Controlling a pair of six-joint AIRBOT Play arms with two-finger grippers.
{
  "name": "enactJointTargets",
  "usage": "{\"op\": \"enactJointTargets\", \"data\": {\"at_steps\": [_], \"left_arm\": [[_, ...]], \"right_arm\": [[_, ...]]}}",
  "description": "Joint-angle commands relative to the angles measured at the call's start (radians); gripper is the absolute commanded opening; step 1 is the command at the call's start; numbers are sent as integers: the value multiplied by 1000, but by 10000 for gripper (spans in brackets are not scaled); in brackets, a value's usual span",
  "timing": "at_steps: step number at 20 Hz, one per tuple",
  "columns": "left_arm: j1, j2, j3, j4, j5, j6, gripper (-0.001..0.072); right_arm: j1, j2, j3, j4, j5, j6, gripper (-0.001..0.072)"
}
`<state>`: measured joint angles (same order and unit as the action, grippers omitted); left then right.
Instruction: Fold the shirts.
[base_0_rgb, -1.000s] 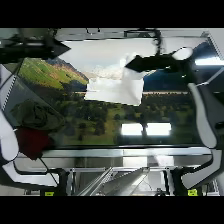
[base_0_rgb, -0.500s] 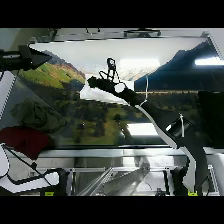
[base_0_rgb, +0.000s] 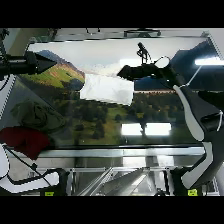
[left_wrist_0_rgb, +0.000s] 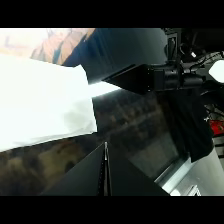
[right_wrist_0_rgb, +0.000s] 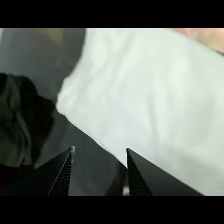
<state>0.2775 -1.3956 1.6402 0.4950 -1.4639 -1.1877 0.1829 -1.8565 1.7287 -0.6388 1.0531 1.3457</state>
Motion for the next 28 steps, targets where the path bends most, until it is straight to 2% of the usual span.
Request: {"op": "enactJointTargets", "data": {"at_steps": [1, 6, 10, 11, 12, 14, 15, 16, 21, 25, 28], "left_arm": [[-1, 0, -2, -1, -7, 2, 28], [-1, 0, -2, -1, -2, 2, 28], [-1, 0, -2, 0, 8, 2, 28], [-1, 0, -2, -1, 9, 2, 28], [-1, 0, -2, -1, 8, 2, 28], [-1, 0, -2, 0, 8, 2, 28], [-1, 0, -2, 0, 8, 1, 28], [-1, 0, -2, 0, 8, 1, 27], [-1, 0, -2, 0, 8, -3, 28], [-1, 0, -2, 0, 5, -8, 28], [-1, 0, -3, 0, 4, -10, 28]], "right_arm": [[-118, 8, -76, -209, 166, 201, 687], [-103, -99, -130, -166, 68, 191, 702], [-52, -177, -130, 63, 0, 43, 696], [-39, -188, -130, 115, -26, 6, 638], [-31, -195, -127, 163, -42, -37, 503], [-28, -196, -127, 262, -67, -115, 387], [-31, -196, -125, 315, -65, -154, 91], [-33, -195, -120, 350, -58, -173, 23], [-76, -79, -110, 347, -47, -164, 20], [-224, 108, -100, 340, -55, -78, 19], [-412, 257, -68, 202, -52, 84, 19]]}}
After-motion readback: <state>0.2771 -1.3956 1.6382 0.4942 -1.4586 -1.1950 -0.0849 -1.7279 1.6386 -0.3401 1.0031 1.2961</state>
